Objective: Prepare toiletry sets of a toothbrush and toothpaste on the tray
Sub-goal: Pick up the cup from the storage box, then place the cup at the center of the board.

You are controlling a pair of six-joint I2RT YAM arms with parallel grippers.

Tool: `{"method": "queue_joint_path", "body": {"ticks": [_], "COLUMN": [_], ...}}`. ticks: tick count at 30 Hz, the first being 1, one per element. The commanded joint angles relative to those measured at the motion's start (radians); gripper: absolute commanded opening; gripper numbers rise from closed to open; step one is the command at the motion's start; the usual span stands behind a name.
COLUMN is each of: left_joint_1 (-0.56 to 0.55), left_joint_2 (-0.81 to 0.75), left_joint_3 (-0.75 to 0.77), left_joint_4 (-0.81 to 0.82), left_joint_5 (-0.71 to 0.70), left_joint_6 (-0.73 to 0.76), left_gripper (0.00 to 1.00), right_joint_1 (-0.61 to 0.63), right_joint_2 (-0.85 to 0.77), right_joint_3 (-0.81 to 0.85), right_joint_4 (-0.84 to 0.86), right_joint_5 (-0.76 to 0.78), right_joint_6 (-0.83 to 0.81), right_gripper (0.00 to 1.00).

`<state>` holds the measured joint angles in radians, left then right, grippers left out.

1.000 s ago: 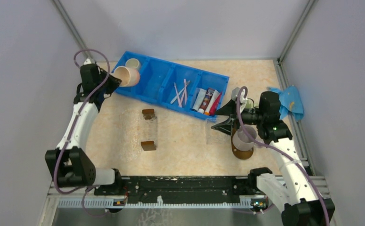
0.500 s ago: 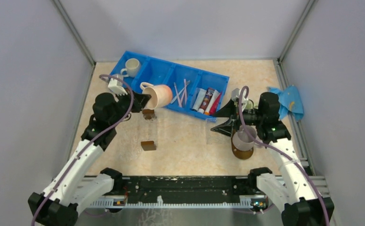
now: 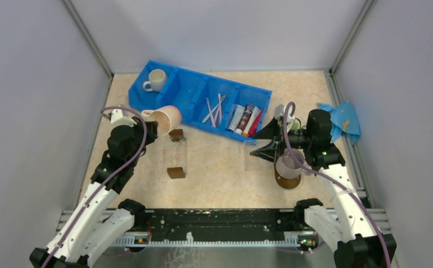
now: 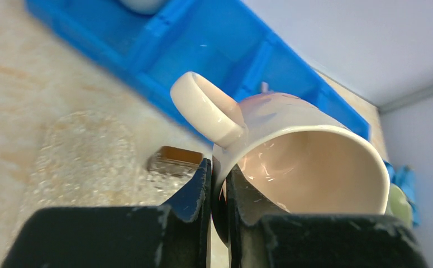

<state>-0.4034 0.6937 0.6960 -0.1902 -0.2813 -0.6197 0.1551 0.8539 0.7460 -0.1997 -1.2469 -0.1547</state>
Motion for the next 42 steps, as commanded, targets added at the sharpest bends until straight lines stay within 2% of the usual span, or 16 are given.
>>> {"method": "queue_joint_path", "body": {"ticks": [1, 5, 10, 14, 19, 22, 28, 36, 42], "left_joint_1": [0.007, 0.091, 0.394, 0.490, 0.509, 0.509, 0.506, 0.491, 0.423], "left_joint_2": [0.007, 0.093, 0.134, 0.182, 0.375, 0.480, 0.571, 0.705, 0.762], "left_joint_3": [0.016, 0.045, -0.006, -0.022, 0.097, 0.187, 0.235, 0.374, 0.431], "left_joint_4": [0.001, -0.034, 0.030, 0.026, -0.186, -0.291, -0.298, -0.415, -0.458], "left_joint_5": [-0.194, -0.135, 0.145, 0.170, 0.127, 0.116, 0.124, 0.086, 0.017], "left_joint_6": [-0.073, -0.104, -0.183, -0.250, -0.342, -0.330, -0.291, -0.236, -0.216], "left_gripper": [0.00, 0.00, 0.00, 0.00, 0.00, 0.00, 0.00, 0.03, 0.03], "right_joint_1": [0.011, 0.011, 0.010, 0.010, 0.011, 0.011, 0.011, 0.011, 0.011], "right_joint_2": [-0.001, -0.001, -0.004, -0.003, -0.004, -0.003, 0.000, 0.000, -0.001], "right_joint_3": [0.001, 0.002, 0.003, 0.001, 0.000, -0.002, -0.005, -0.007, -0.007], "right_joint_4": [0.043, 0.038, 0.030, 0.032, 0.033, 0.037, 0.040, 0.045, 0.043], "right_joint_5": [-0.015, -0.015, -0.013, -0.015, -0.014, -0.013, -0.008, -0.008, -0.009], "right_joint_6": [-0.002, -0.007, -0.014, -0.014, -0.014, -0.013, -0.013, -0.011, -0.011], "right_gripper": [0.67, 0.67, 0.67, 0.67, 0.67, 0.67, 0.67, 0.67, 0.67]}}
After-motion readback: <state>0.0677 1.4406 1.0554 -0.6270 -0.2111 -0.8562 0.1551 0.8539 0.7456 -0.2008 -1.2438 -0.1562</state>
